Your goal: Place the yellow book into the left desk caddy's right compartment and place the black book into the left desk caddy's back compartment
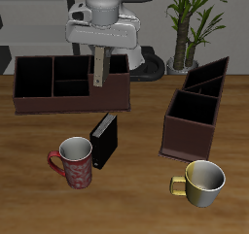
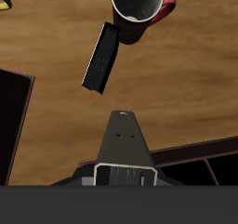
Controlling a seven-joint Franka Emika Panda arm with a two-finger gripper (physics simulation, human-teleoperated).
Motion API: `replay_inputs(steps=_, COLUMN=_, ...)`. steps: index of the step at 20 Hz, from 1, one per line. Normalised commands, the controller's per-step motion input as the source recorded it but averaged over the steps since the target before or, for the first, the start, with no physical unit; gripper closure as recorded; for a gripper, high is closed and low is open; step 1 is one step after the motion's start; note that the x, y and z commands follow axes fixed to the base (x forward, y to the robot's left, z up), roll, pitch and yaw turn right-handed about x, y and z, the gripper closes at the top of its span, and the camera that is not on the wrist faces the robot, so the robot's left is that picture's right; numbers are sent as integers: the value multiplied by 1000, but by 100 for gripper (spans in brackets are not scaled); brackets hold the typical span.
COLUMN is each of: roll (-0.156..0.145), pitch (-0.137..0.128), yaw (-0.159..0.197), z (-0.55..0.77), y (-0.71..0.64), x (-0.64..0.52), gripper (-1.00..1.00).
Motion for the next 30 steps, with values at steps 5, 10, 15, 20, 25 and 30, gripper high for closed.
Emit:
replay_inputs(steps=5, roll=52, pitch=-10, yaw=3, z=429, y=625, x=-167, gripper=100)
replay_inputs(steps=10, roll=63, pitch=6, yaw=-4, z=305, y=659, x=-160, gripper=100)
replay_inputs(steps=15, roll=34, pitch=4, yaw=9, z=214, y=582, x=-9, gripper=100)
replay_inputs(steps=20, roll=10, pitch=21, yaw=23, z=155, y=716, x=234, gripper=100)
replay_inputs(steps=25, roll=-54, pitch=25, yaw=-12, z=79, y=598, x=486, gripper=100)
replay_inputs(steps=30, roll=-80, pitch=22, yaw=-17, z=-58, y=470, x=412, gripper=100)
